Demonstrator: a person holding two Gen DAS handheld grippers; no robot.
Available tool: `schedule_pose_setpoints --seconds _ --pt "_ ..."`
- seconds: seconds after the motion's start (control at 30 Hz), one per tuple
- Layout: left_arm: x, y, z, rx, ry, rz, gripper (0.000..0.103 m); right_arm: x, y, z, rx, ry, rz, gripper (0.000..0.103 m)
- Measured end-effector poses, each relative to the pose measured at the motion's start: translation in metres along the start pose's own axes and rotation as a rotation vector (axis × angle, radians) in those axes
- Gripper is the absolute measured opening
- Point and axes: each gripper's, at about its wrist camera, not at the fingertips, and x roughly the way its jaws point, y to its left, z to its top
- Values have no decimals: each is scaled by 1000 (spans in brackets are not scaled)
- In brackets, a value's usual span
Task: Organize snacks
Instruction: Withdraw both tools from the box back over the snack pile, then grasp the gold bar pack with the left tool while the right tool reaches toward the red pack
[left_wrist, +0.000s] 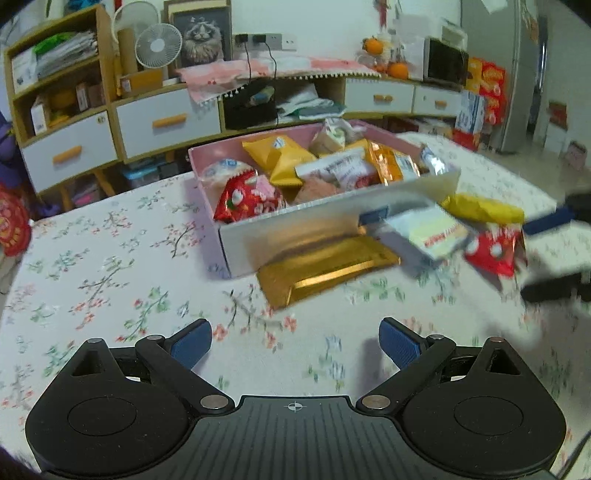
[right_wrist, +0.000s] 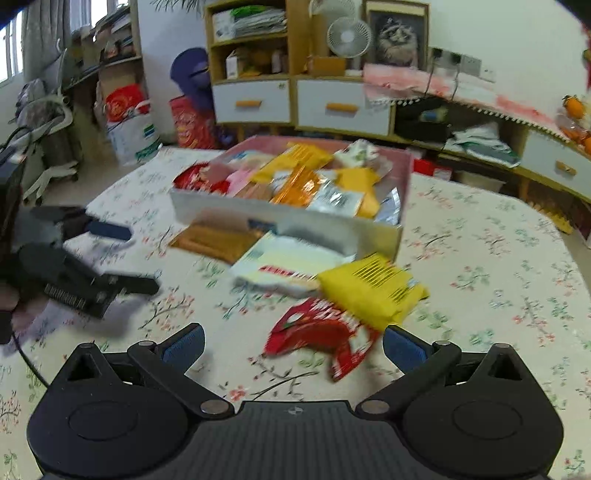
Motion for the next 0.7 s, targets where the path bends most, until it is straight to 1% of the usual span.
schedule_pose_setpoints --seconds 0.1,0.13,0.2,0.27,0.3,0.37,0.43,0.57,0.6,0.63,0.67,0.7 --pt "10 3 8 -21 -16 -40 96 6 2 -1 10 20 8 78" --pt "14 2 11 -15 -16 -55 93 6 1 -1 15 21 9 78" --pt "20 0 14 9 -9 -73 86 8 -1 0 29 23 10 78" --pt "26 -3 15 34 4 -86 74 11 -3 -1 38 29 15 78" --pt "27 -5 15 42 8 -88 72 12 -4 -1 39 32 16 78" --pt "27 -8 16 61 10 -95 62 13 -6 -2 38 35 12 78" --pt "23 -11 17 75 24 -135 57 13 -7 -3 33 34 13 78" --pt "12 -19 16 121 81 -258 57 14 -13 -5 25 35 -5 78" --pt "10 -21 15 130 93 -280 57 14 -14 -5 28 35 -10 78" --pt "7 -21 15 137 102 -295 58 14 -16 -5 35 35 -13 78" --pt "4 -21 16 144 100 -294 61 14 -18 -4 44 34 -13 78" --pt "2 -21 16 149 91 -283 61 13 -19 -4 51 33 -12 78"
